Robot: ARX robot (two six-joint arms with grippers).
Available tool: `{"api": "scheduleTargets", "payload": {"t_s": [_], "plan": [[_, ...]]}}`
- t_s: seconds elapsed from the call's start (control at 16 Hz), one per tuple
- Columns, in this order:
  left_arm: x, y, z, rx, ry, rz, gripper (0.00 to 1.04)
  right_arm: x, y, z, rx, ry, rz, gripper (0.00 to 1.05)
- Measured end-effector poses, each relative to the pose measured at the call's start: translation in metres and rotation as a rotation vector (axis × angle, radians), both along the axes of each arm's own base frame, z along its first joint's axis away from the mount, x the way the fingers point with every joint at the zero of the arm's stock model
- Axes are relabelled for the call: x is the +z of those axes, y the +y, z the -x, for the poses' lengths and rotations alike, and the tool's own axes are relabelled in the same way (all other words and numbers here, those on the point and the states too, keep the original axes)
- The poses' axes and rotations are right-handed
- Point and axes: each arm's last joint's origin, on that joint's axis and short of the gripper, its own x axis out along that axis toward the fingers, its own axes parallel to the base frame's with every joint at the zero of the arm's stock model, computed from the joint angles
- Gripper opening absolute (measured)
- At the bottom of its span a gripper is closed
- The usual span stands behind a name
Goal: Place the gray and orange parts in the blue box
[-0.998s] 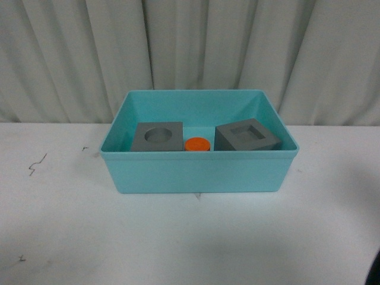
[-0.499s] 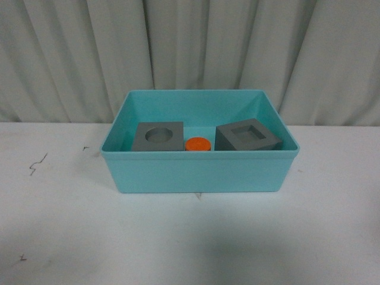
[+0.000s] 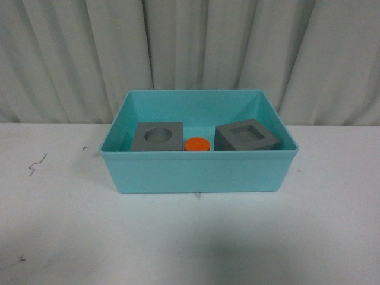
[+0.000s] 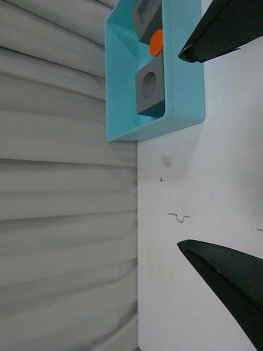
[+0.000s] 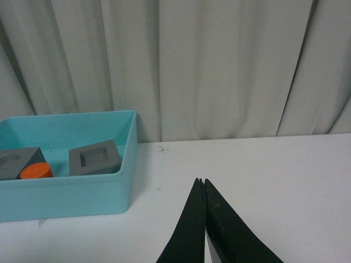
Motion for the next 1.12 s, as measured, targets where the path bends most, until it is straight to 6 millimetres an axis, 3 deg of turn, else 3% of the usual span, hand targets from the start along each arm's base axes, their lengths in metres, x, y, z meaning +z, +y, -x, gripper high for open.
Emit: {"api": "scheduleTargets", "payload": {"t_s": [1.12], "plan": [[0.0, 0.0, 0.0, 0.0, 0.001, 0.0, 0.98, 0.003, 0.0, 0.038, 0.002, -0.024, 0.0, 0.02]]}}
